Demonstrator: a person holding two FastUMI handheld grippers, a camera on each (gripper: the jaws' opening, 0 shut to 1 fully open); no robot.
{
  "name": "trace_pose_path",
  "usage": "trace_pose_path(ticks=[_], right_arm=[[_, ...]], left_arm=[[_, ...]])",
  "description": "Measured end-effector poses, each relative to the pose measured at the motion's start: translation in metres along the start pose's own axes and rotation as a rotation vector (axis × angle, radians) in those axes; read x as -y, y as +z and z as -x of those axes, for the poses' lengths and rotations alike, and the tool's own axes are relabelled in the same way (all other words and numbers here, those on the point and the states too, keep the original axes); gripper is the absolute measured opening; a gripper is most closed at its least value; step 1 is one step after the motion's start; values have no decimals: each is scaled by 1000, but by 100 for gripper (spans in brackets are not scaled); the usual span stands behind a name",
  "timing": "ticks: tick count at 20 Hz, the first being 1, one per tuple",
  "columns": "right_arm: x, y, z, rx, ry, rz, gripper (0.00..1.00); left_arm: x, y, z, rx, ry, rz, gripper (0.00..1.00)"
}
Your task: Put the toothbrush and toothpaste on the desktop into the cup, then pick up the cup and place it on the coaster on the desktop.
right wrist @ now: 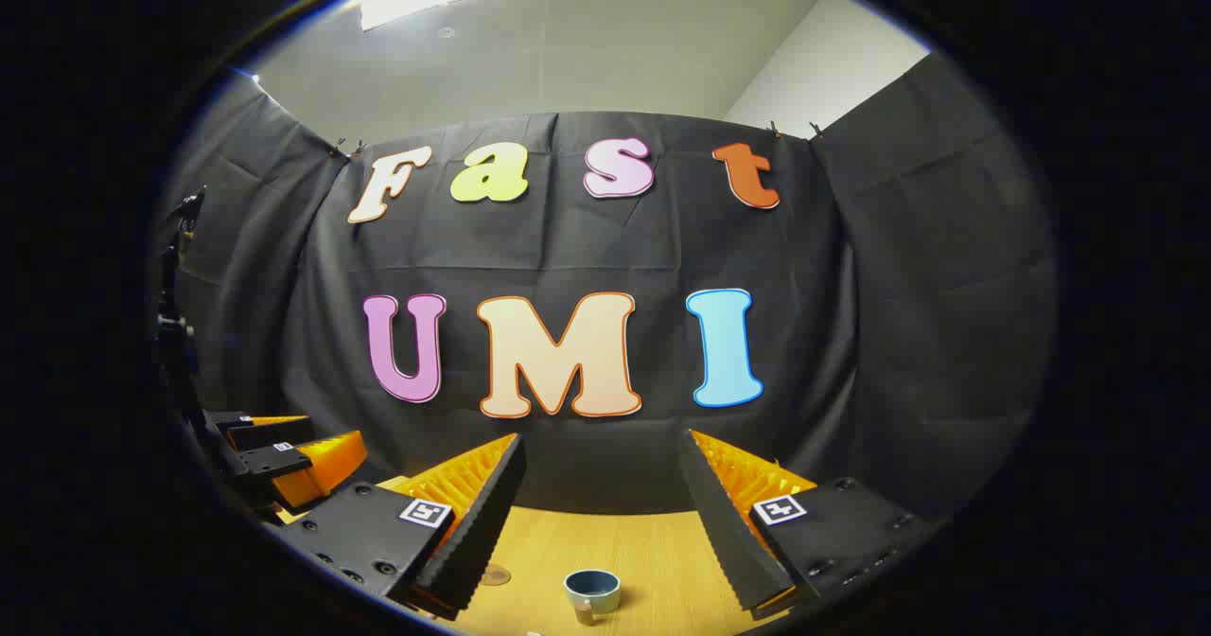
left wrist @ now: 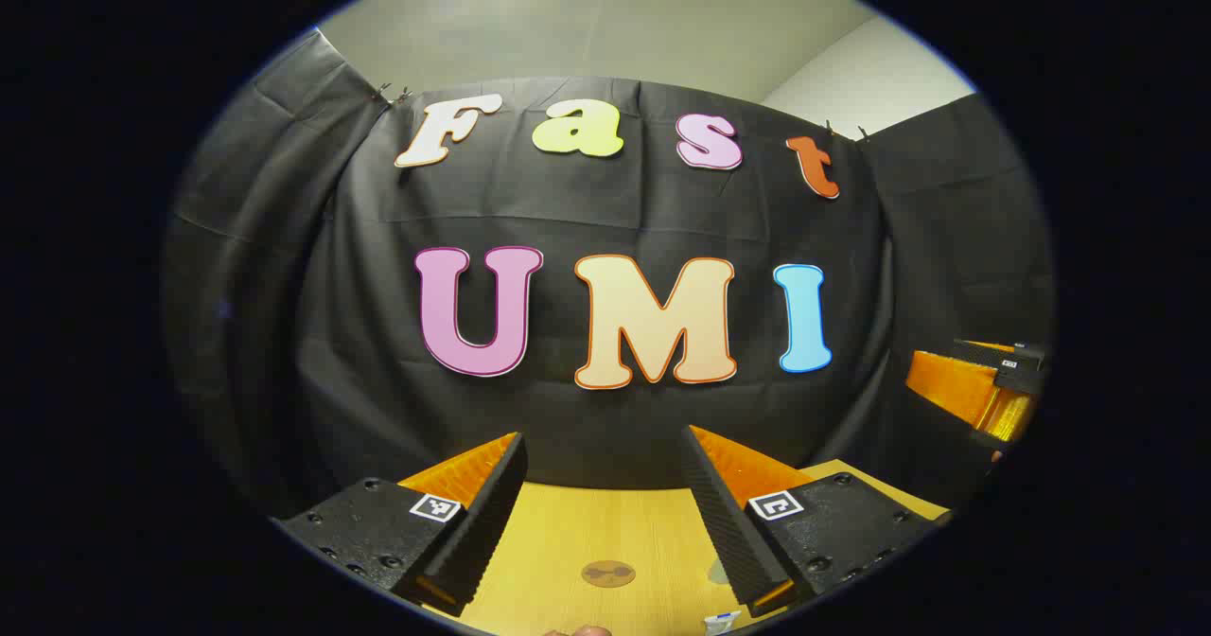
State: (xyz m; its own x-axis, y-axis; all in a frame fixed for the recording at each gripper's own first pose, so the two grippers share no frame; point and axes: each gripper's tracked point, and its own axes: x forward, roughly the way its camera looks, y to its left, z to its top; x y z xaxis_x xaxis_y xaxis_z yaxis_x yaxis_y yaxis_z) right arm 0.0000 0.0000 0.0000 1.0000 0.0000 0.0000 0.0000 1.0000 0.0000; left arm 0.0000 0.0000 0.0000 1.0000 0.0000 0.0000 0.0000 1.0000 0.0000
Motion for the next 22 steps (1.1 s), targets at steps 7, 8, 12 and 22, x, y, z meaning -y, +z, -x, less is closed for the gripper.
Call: trace_pose_path(ticks=[7,8,12,22], right_arm=[[-12,-3,3,-1,9,21,100],[-16,-4,4,-3,14,24,100],[-31,-12,5,-13,42,13,100],[-55,-82,-4,-191,96,3,100]], left_arm=[[-14,-4,0,-1,17,0,94],[-17,-4,1,-3,21,0,94],[-30,-6,1,-3,39,-7,94],[-61,-7,7,3,91,-23,94]])
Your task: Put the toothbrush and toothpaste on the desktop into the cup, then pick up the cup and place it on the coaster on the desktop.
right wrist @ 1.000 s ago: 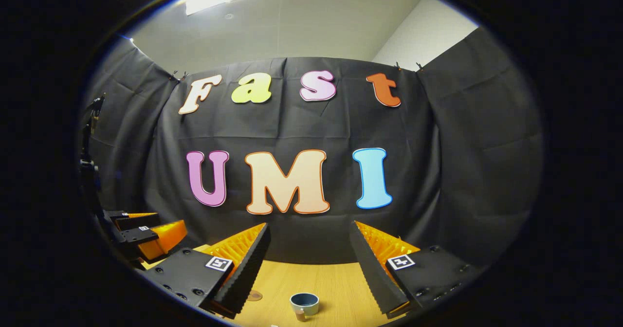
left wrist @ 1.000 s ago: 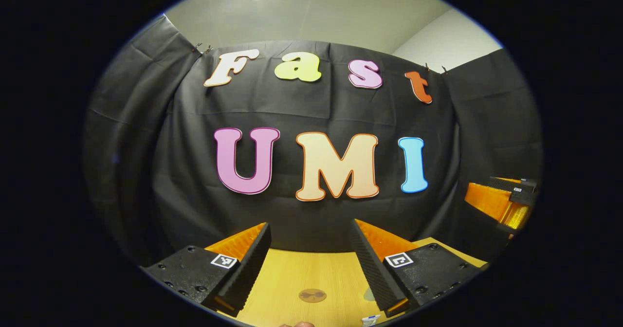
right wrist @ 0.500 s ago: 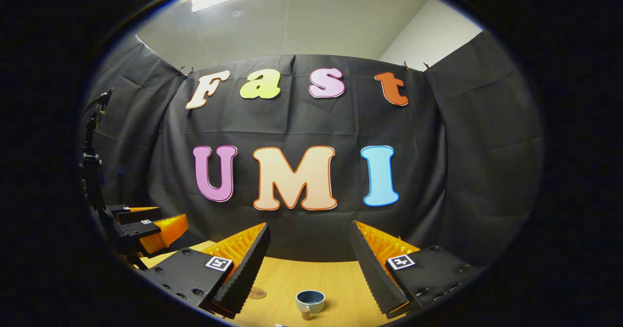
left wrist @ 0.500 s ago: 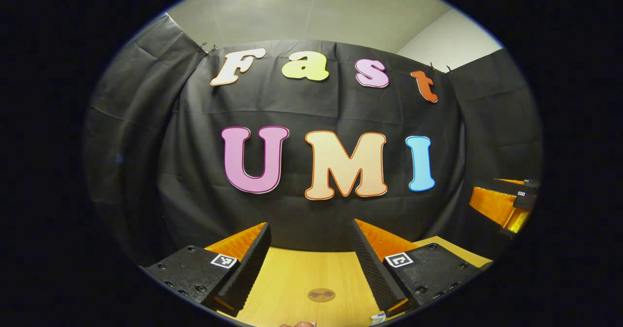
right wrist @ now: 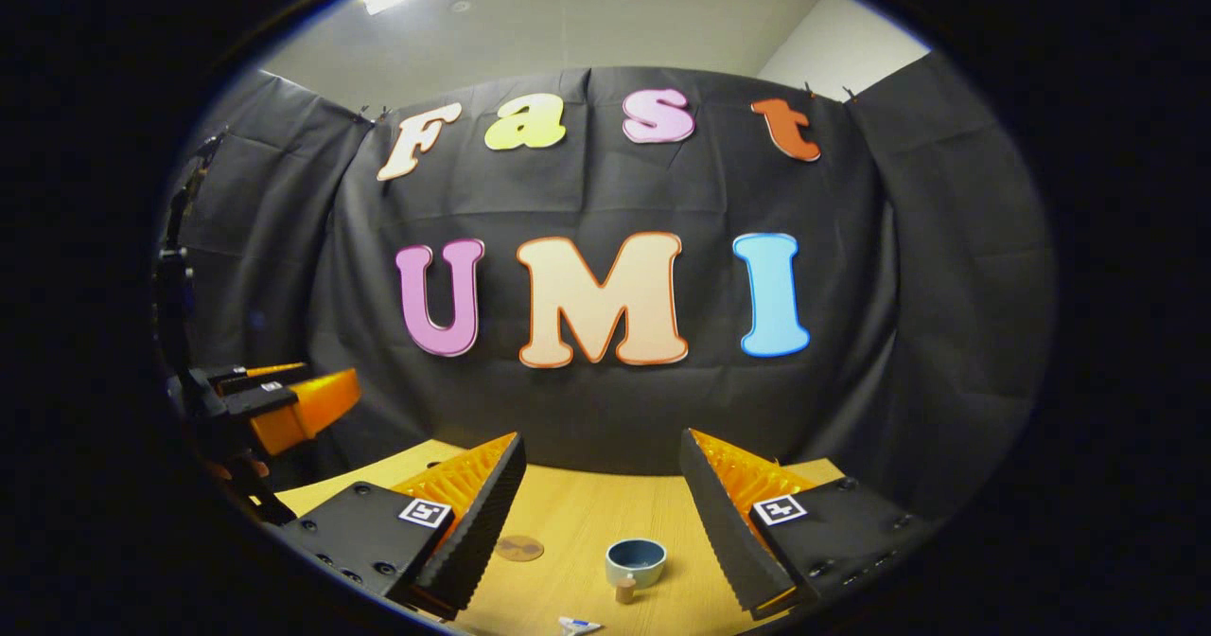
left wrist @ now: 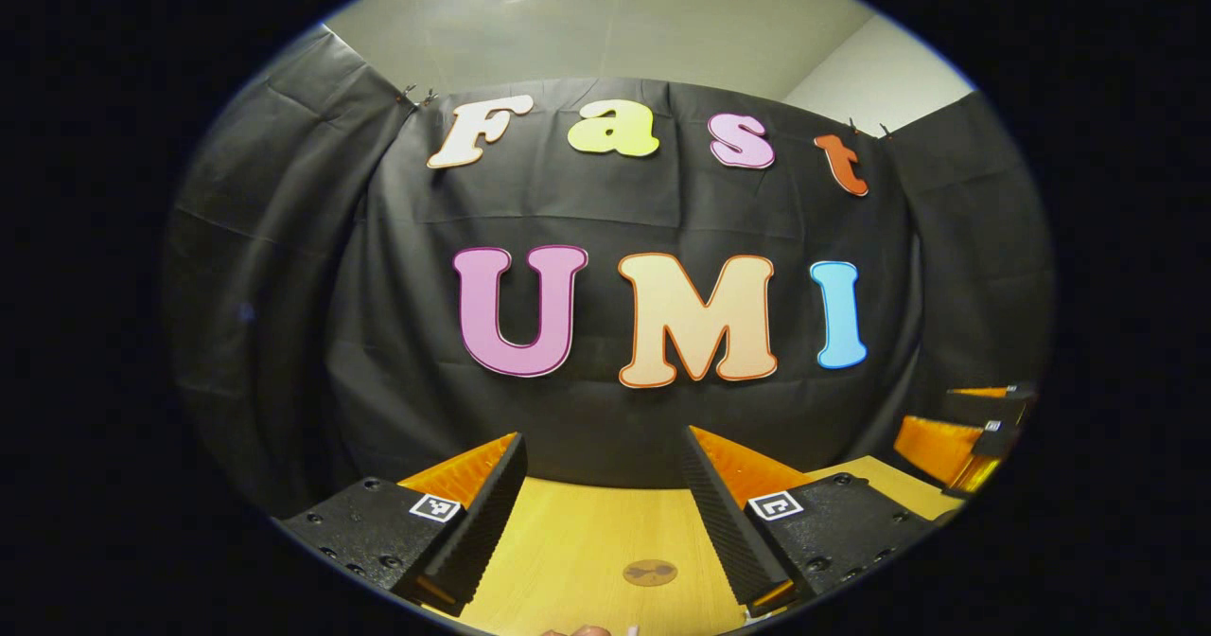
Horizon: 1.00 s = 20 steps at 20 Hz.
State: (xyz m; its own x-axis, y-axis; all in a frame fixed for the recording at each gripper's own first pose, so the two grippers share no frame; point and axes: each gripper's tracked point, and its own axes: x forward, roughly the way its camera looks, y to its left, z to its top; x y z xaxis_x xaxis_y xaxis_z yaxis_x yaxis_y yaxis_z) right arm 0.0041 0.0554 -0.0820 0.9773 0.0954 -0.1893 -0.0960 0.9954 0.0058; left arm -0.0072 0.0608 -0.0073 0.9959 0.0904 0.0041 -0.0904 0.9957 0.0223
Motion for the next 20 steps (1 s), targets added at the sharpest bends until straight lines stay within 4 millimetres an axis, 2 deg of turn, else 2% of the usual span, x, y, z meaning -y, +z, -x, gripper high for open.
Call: trace_pose_path(ticks=[5,10,14,15,19,20], right_arm=[[-9,-55,-9,-148,38,-11,100],[-22,-128,-8,-375,85,-53,100],[-25,-189,4,-565,86,-61,99],[-25,-200,5,-598,83,-67,96],[-21,-240,15,-723,67,-62,99],[-21,-253,19,-759,64,-55,96]], left_arm=[[-15,0,2,0,27,-7,94],[-29,-5,7,-9,50,-16,94],[-37,-10,9,-23,62,-20,94],[-38,-12,9,-28,64,-20,94],[-45,-19,12,-48,73,-22,94],[-46,-21,13,-53,77,-24,94]])
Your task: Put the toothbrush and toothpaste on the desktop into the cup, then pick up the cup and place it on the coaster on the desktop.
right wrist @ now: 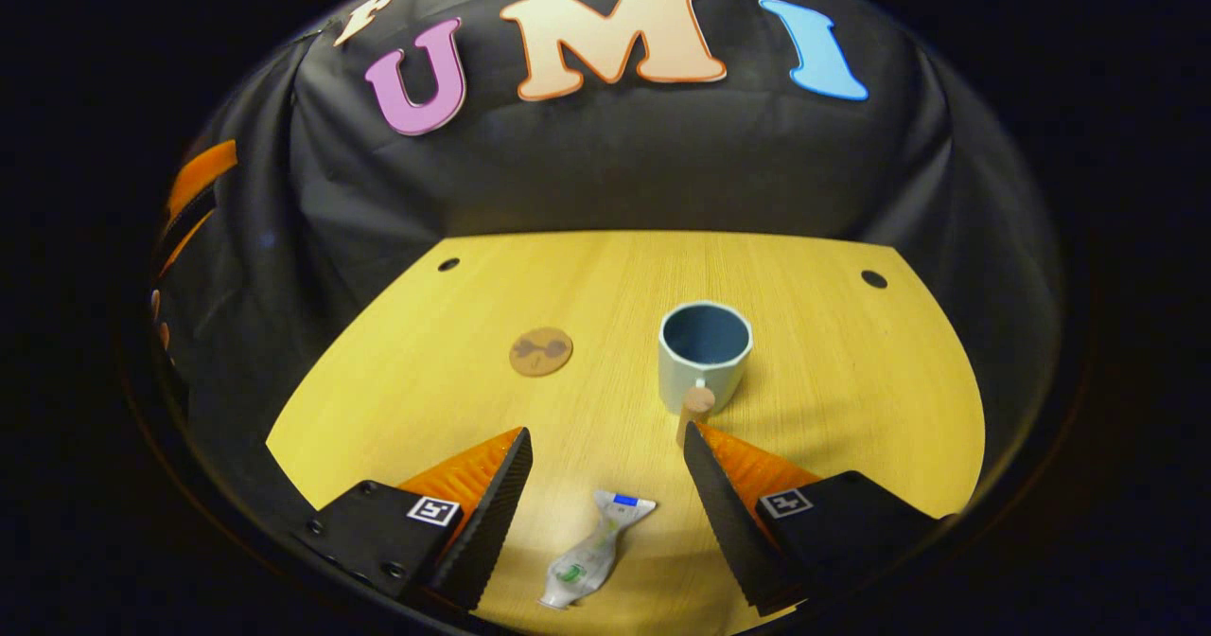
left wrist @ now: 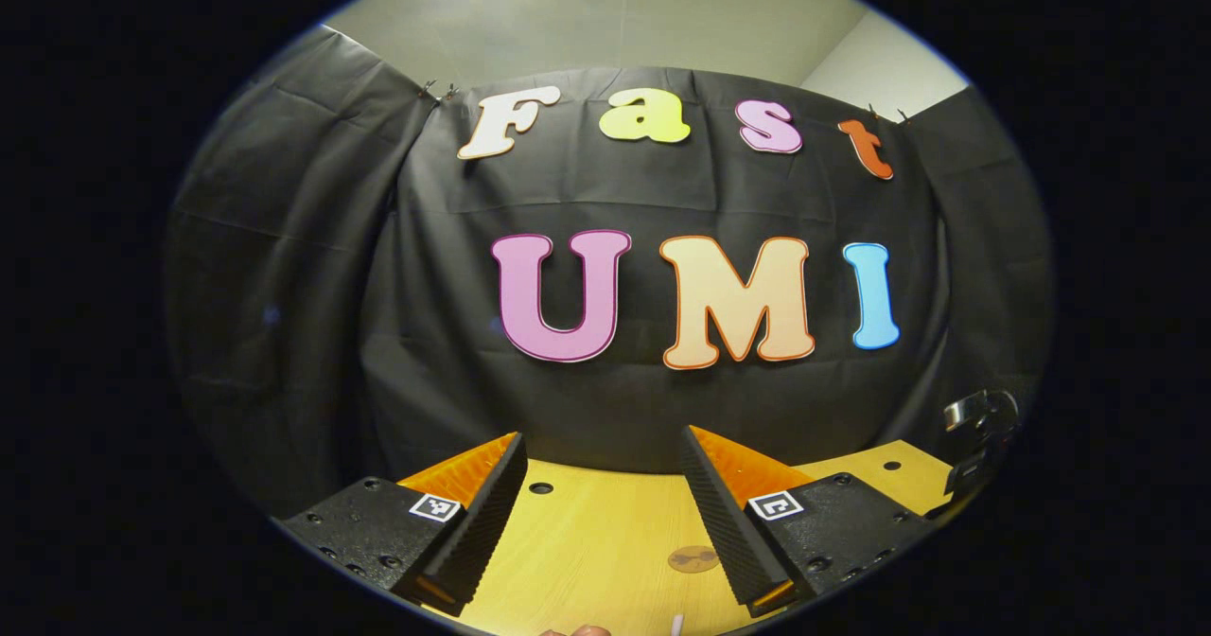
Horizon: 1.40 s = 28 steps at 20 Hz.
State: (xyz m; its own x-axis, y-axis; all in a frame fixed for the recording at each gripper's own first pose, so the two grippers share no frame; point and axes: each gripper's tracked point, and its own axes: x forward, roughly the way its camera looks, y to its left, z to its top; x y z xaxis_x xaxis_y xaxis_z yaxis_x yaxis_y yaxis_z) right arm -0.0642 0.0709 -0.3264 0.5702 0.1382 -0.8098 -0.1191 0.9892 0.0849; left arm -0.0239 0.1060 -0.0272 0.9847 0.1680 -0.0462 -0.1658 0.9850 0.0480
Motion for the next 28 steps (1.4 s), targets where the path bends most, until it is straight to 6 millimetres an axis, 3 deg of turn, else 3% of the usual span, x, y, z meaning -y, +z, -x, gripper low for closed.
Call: trace_pose_path(ticks=[3,4,5,7,10,12,13,14,17,18,21,22,23,24,28], right_arm=[[-1,-30,-14,-90,-1,6,99],[0,-39,-16,-108,-4,11,94],[0,-45,-18,-127,-7,15,98],[-1,-58,-23,-165,-8,14,94],[0,-77,-32,-226,-23,15,98],[2,-89,-35,-265,-36,26,92],[2,-94,-37,-283,-38,30,98],[2,-100,-38,-300,-38,33,96],[-1,-118,-42,-363,-31,61,83],[0,-126,-40,-396,-36,82,70],[5,-122,-43,-367,-41,139,51],[3,-128,-43,-378,-24,140,21],[2,-126,-39,-375,-12,125,22],[1,-126,-40,-373,-2,108,11],[2,-128,-40,-394,39,89,11]], left_arm=[[-6,-5,0,-10,7,-5,94],[-8,-6,-1,-14,9,-5,94],[-10,-8,0,-18,12,-6,94],[-13,-12,0,-26,18,-8,94],[-17,-15,0,-34,22,-14,94],[-17,-18,0,-38,20,-20,94],[-17,-20,0,-41,19,-22,94],[-17,-21,-1,-46,16,-23,94],[-14,-28,0,-63,4,-14,94],[-12,-31,0,-70,0,-12,94],[-8,-39,-2,-91,-15,-6,94],[-4,-43,-3,-101,-23,-3,94],[-1,-47,-3,-109,-32,0,94],[1,-52,-4,-122,-40,0,94],[23,-92,-4,-242,-100,9,94]])
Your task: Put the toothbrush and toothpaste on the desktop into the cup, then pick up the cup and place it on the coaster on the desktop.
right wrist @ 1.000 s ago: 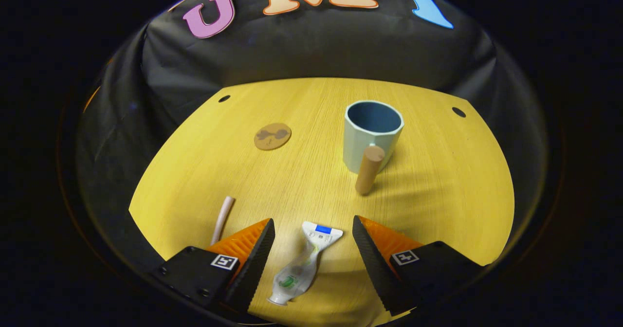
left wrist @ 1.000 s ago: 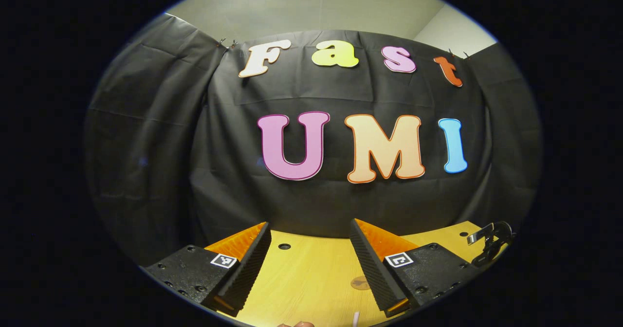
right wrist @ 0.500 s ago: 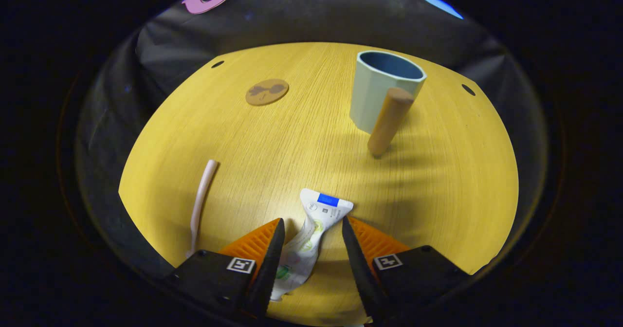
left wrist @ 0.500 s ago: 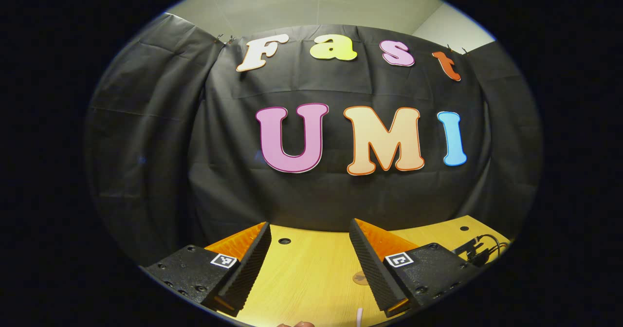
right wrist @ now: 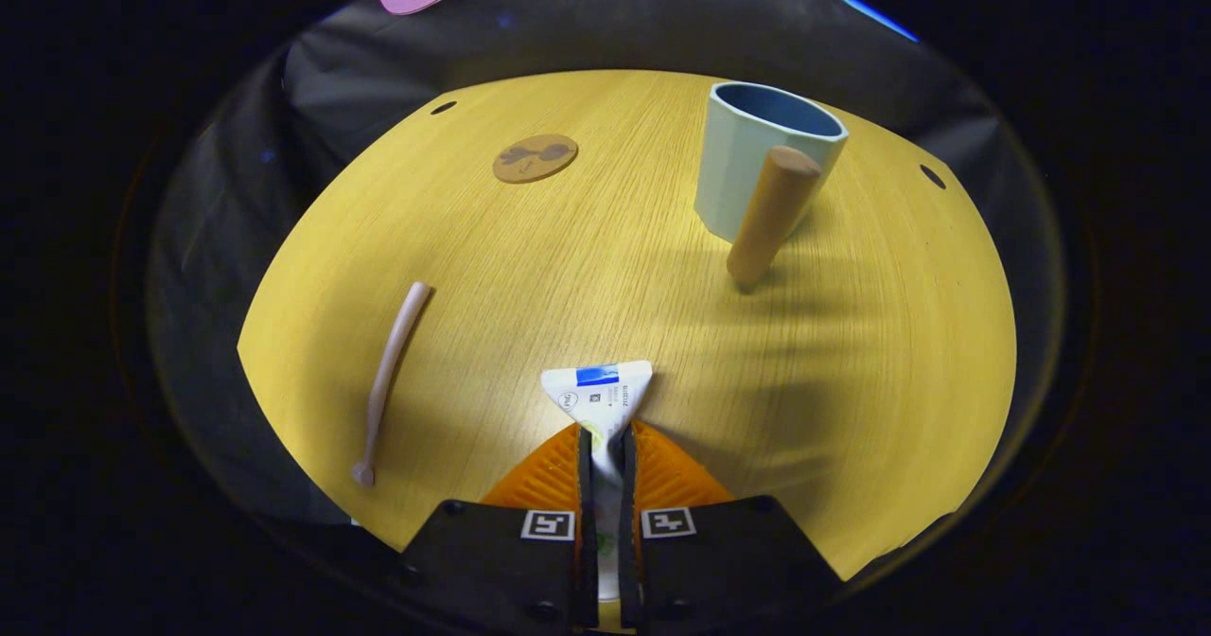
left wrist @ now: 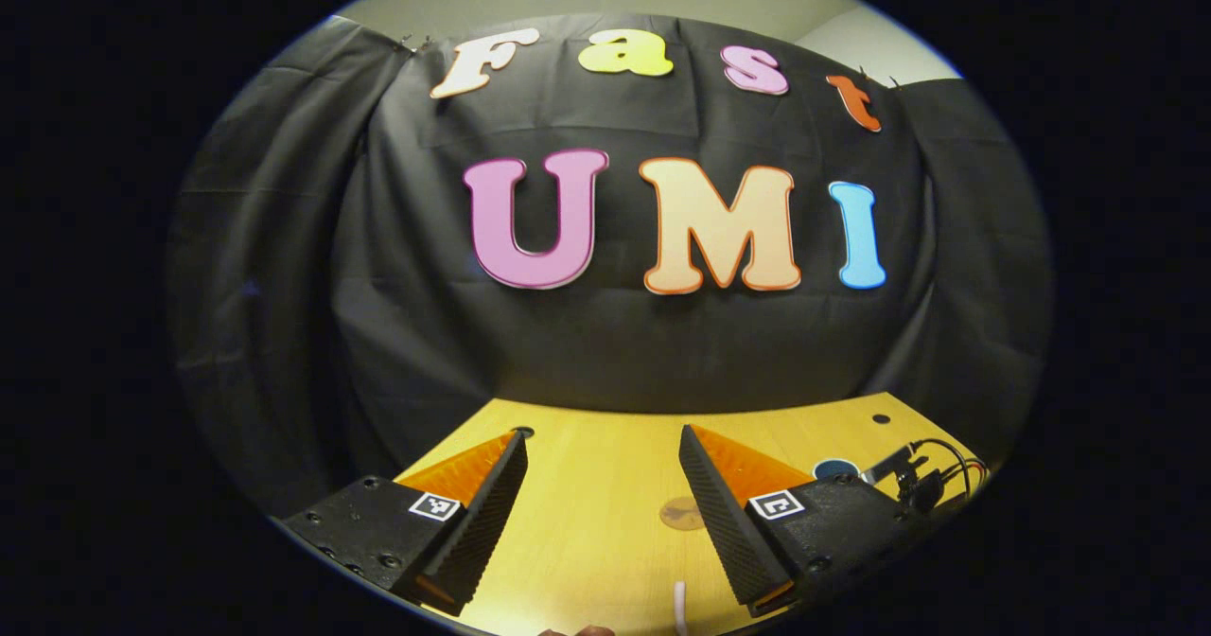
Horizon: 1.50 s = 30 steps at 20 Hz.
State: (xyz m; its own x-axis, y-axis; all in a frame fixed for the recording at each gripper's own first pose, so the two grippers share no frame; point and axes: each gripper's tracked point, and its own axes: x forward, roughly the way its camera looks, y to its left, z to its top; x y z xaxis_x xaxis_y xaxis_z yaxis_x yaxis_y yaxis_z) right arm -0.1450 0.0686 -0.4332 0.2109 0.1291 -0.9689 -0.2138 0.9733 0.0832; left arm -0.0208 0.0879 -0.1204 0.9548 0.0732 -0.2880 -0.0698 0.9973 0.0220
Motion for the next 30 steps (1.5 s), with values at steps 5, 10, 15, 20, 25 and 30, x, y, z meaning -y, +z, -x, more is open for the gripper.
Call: trace_pose_path(ticks=[5,10,15,20,25,30], right_arm=[[-1,-3,-1,14,20,-24,11],[-3,-4,-3,16,48,-51,11],[-3,-3,-3,17,55,-41,12],[-3,-4,-4,11,72,-41,11],[-3,-4,-4,10,85,-48,11],[-3,-5,-5,6,94,-51,11]], left_arm=[[25,-65,-11,-204,-76,29,95],[44,-119,-17,-383,-112,26,95],[48,-166,-9,-540,-122,16,96],[49,-209,-4,-687,-127,0,96],[50,-252,4,-826,-112,-17,96],[52,-280,9,-925,-118,-69,96]])
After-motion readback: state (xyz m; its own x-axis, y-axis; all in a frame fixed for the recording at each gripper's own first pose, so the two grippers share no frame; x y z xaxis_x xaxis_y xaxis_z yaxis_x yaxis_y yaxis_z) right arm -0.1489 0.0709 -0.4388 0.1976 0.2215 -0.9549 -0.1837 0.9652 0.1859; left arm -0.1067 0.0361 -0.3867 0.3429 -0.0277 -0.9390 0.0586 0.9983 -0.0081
